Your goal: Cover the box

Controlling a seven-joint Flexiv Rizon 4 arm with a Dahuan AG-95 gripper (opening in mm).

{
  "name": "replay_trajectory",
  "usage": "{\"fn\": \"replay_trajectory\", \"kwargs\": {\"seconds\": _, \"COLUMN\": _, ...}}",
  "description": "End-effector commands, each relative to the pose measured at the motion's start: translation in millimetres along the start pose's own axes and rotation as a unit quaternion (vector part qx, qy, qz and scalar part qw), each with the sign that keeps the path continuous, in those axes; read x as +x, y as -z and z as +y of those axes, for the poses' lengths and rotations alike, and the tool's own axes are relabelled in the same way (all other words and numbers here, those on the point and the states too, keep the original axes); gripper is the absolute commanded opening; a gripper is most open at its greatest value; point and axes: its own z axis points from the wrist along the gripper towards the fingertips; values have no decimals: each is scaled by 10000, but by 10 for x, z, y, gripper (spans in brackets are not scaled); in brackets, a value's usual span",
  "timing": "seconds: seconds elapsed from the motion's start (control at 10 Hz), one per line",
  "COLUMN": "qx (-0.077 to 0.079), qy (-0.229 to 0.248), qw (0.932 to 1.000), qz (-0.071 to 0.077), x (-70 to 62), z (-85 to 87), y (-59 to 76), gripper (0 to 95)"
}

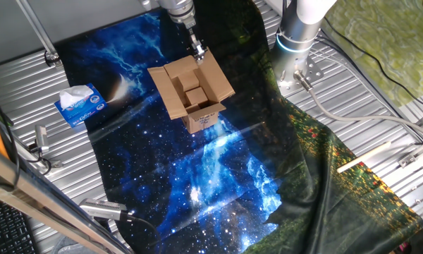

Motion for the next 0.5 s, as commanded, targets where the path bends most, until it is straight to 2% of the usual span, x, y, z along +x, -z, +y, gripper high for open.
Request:
{"fn": "replay_trajectory", "kwargs": {"seconds": 0.1, "qx": -2, "qy": -13, "qw": 10000, "qz": -23, "x": -13, "z": -2, "y": -3, "gripper": 0}}
{"fn": "replay_trajectory", "kwargs": {"seconds": 0.5, "qx": -15, "qy": -98, "qw": 9998, "qz": -154, "x": -13, "z": -2, "y": -3, "gripper": 0}}
